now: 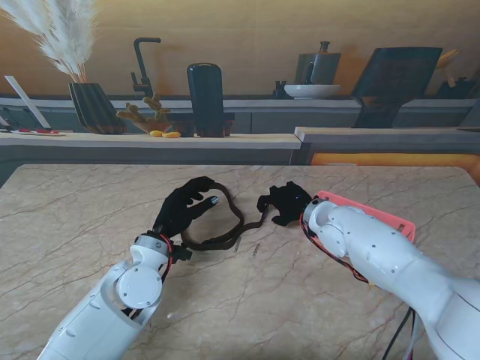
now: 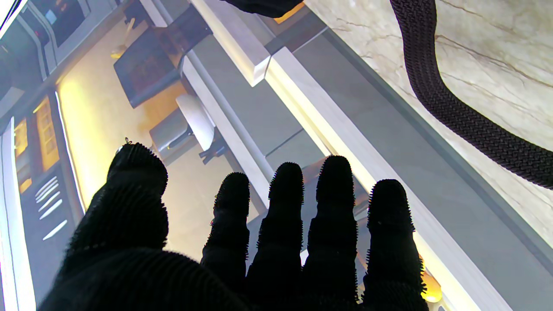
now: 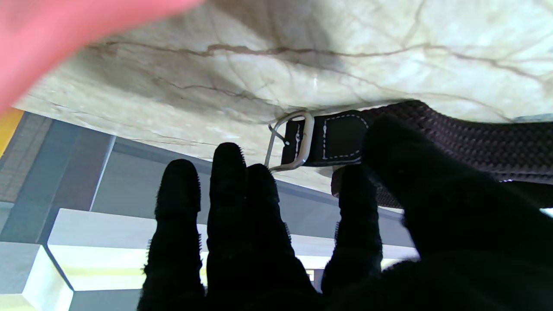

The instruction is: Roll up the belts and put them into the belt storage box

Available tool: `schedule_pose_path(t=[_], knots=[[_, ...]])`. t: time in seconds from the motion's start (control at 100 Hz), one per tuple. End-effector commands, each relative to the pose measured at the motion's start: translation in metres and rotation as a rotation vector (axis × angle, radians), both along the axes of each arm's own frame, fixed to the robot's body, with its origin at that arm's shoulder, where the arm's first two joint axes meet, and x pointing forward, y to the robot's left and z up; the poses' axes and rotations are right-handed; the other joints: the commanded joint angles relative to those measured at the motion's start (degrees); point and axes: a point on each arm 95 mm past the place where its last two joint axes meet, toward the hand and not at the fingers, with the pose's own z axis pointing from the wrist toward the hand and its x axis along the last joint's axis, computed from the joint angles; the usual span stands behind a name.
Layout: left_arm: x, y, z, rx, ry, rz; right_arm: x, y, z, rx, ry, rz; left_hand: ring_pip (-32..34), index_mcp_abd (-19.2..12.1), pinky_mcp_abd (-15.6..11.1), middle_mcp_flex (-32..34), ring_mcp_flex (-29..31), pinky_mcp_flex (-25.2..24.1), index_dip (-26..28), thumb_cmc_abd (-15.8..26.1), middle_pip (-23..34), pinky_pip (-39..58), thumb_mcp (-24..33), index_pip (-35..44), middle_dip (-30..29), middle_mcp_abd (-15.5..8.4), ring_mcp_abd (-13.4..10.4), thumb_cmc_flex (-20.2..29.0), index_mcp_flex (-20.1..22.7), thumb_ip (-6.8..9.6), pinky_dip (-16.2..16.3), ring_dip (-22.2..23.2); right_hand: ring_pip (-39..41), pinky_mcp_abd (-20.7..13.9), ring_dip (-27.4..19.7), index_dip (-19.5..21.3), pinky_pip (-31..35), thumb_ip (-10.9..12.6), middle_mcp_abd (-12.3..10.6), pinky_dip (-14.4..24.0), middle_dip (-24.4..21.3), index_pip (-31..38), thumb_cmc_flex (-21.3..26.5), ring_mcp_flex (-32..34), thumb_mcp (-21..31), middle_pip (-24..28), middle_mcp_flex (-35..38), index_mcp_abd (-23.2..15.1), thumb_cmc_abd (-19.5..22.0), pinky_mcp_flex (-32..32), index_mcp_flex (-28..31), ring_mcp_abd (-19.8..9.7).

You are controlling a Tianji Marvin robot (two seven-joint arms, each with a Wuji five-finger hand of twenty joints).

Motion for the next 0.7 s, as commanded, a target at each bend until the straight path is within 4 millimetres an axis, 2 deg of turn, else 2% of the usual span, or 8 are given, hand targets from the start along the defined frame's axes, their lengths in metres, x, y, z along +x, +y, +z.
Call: schedule_pose_path(t=[0.0,0.3,0.35,0.36,0.41,0.47,0.57,0.69], knots=[[-0.001,-0.002,-0.001,-0.004,0.004,-0.004,0.002,0.013,0.004,0.014,-0.003,0.022,0.9,-1.1,0.5,0.2,0.5,0.3,0.8,2.3,1.3,0.2,-1.3,-1.4,0.7,-0.2,0.4,0.8,1.5,2.33,0.9,0.9,1.2,-0.8,-0.1,-0.6,0.5,-1.2,-0.6,-0.6,-0.4,1.6,0.2,-0.9,0.6,1.1,-0.6,-1.6,1.5,-0.5,-0.8,-0.7],[-0.001,-0.002,-0.001,-0.006,0.006,-0.003,0.011,0.016,-0.004,-0.011,-0.001,0.026,1.1,-1.1,0.5,0.5,0.7,0.3,0.8,2.3,1.4,0.3,-1.3,-1.4,0.9,-0.2,0.4,0.8,1.6,2.35,0.8,1.0,3.5,-0.7,0.1,-0.9,2.5,-1.2,-1.8,-1.1,-0.2,3.5,1.0,1.4,-1.4,3.3,2.7,-0.8,4.3,1.1,1.3,-0.8],[-0.001,-0.002,-0.001,-0.007,0.006,-0.004,0.013,0.015,-0.006,-0.020,0.001,0.026,1.1,-1.1,0.5,0.5,0.6,0.3,0.8,2.3,1.4,0.3,-1.3,-1.4,0.9,-0.1,0.5,0.9,1.5,2.36,0.8,1.0,4.4,-0.6,-0.4,-4.4,3.8,-2.9,-2.5,-3.0,-0.5,5.0,1.6,2.4,-1.8,4.1,4.3,-0.5,3.9,1.8,2.3,-0.9],[-0.001,-0.002,-0.001,-0.007,0.006,-0.004,0.013,0.015,-0.006,-0.021,0.001,0.026,1.1,-1.0,0.5,0.5,0.6,0.3,0.8,2.2,1.4,0.3,-1.3,-1.4,0.9,-0.1,0.5,0.9,1.6,2.35,0.8,1.0,4.6,-0.5,-0.4,-6.4,4.1,-4.1,-2.7,-3.3,-0.5,6.4,1.9,2.7,-2.0,4.2,5.0,-0.6,3.7,2.0,2.6,-1.0],[-0.001,-0.002,-0.001,-0.007,0.006,-0.004,0.014,0.015,-0.009,-0.029,0.005,0.025,1.2,-1.1,0.6,0.6,0.7,0.3,0.8,2.3,1.4,0.3,-1.3,-1.4,0.9,-0.1,0.5,0.9,1.6,2.35,0.8,1.1,5.2,-0.5,-0.4,-10.5,4.9,-7.0,-3.6,-3.9,-0.4,10.4,3.2,4.2,-3.4,4.3,8.1,-1.3,2.8,3.1,5.5,-1.2],[-0.001,-0.002,-0.001,-0.008,0.006,-0.004,0.014,0.014,-0.012,-0.033,0.013,0.025,1.2,-1.0,0.5,0.7,0.8,0.3,0.8,2.3,1.5,0.3,-1.3,-1.3,0.9,0.0,0.5,0.9,1.8,2.35,0.8,1.1,6.0,-0.7,-0.4,-13.4,5.8,-8.2,-6.0,-4.3,-0.2,15.0,4.4,6.3,-5.2,4.7,13.6,-3.8,2.8,4.5,10.3,-1.8],[-0.001,-0.002,-0.001,-0.009,0.006,-0.003,0.012,0.014,-0.015,-0.028,0.025,0.039,1.3,-1.0,0.5,0.7,0.8,0.3,0.8,2.3,1.5,0.4,-1.3,-1.4,1.0,-0.1,0.4,0.9,1.7,2.35,0.8,1.1,7.4,-1.0,-0.2,-16.3,6.9,-9.1,-10.4,-4.7,-1.3,16.8,5.2,11.2,-6.6,3.5,26.6,-4.2,5.1,7.2,22.3,-3.2],[-0.002,-0.002,-0.001,-0.010,0.004,-0.003,0.005,0.013,-0.014,-0.039,0.037,0.079,1.4,-1.1,0.5,0.7,0.8,0.3,0.8,2.3,1.6,0.4,-1.4,-1.4,1.0,-0.1,0.5,0.9,1.7,2.35,0.8,1.2,7.7,-0.3,0.1,-17.5,7.1,-9.5,-11.8,-4.8,-3.1,16.6,5.7,15.2,-4.7,0.9,32.8,-2.9,3.0,8.7,26.5,-3.7]])
